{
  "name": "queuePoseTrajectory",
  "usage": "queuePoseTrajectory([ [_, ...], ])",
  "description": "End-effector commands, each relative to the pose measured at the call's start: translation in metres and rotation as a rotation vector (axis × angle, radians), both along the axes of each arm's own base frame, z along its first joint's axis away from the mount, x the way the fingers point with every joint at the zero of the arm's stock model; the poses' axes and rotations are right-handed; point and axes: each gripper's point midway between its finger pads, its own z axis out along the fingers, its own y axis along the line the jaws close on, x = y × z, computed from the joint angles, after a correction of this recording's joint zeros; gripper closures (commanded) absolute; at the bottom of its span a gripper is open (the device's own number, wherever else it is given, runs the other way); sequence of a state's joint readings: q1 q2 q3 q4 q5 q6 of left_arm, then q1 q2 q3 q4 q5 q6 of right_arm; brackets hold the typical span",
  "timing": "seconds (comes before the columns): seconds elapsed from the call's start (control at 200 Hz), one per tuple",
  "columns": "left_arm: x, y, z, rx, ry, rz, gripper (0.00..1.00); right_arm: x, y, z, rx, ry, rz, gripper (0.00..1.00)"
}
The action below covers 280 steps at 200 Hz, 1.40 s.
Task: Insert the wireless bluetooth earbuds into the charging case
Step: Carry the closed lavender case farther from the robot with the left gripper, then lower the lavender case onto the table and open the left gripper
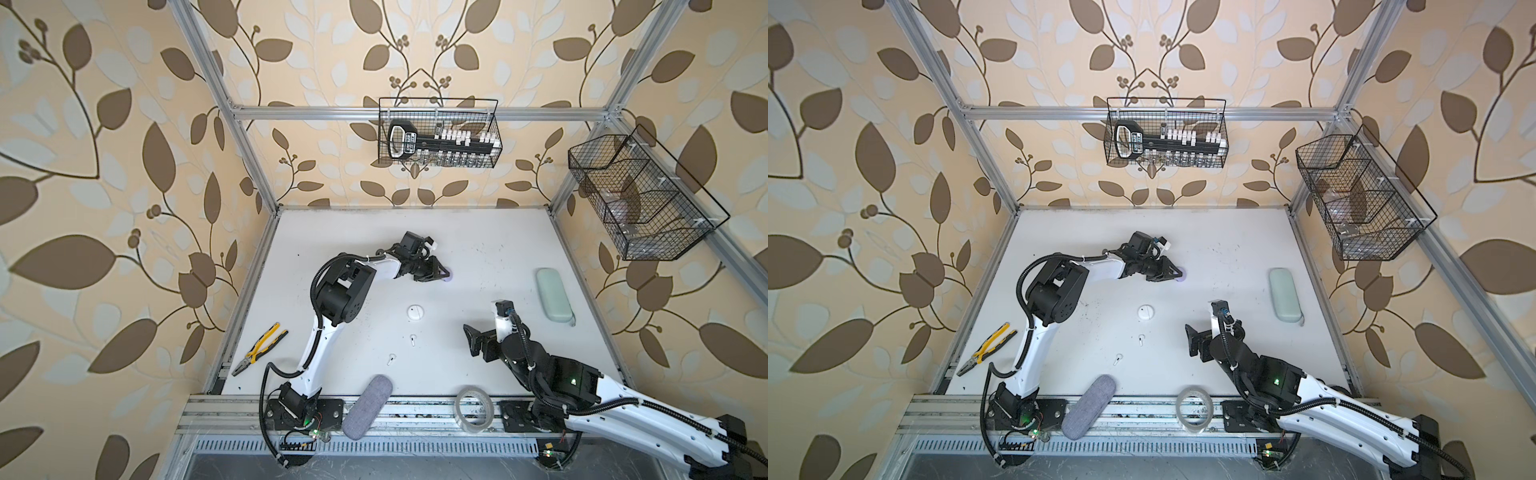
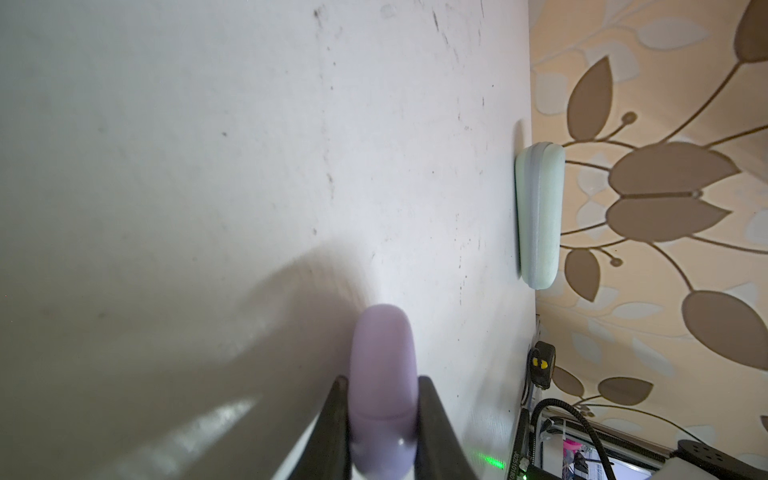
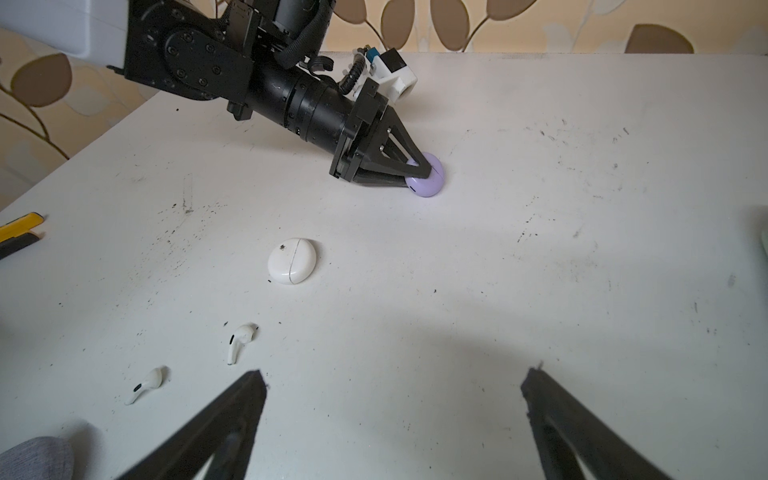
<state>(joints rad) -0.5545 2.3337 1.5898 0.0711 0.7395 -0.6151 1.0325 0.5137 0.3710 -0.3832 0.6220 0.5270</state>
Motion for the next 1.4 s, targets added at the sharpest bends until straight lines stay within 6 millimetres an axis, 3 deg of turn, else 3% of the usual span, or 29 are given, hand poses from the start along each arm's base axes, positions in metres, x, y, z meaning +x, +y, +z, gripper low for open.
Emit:
queuePoseTrajectory([
  [0.0, 0.002, 0.001, -0.003, -0.011, 0.036, -0.005, 0.91, 0.002, -0.002, 0.008, 0.012, -0.021, -0.019, 0.02],
  [0.405, -0.003, 0.004, -0.011, 0.007, 0.060, -0.013, 0.80, 0.001, -0.003, 0.010, 0.020, -0.027, -0.023, 0.02],
  [0.535, -0.006, 0.005, -0.013, 0.016, 0.060, -0.028, 0.66, 0.001, -0.003, 0.010, 0.019, -0.027, -0.023, 0.02],
  [0.78, -0.005, 0.008, -0.014, 0.052, 0.044, -0.032, 0.67, 0.001, -0.003, 0.009, 0.016, -0.027, -0.023, 0.02],
  [1.04, -0.006, 0.014, -0.018, 0.101, 0.025, -0.034, 0.49, 0.001, -0.003, 0.009, 0.013, -0.027, -0.023, 0.02],
  [1.395, -0.004, 0.019, -0.019, 0.146, 0.022, -0.020, 0.34, 0.001, -0.002, 0.009, 0.012, -0.028, -0.022, 0.03],
])
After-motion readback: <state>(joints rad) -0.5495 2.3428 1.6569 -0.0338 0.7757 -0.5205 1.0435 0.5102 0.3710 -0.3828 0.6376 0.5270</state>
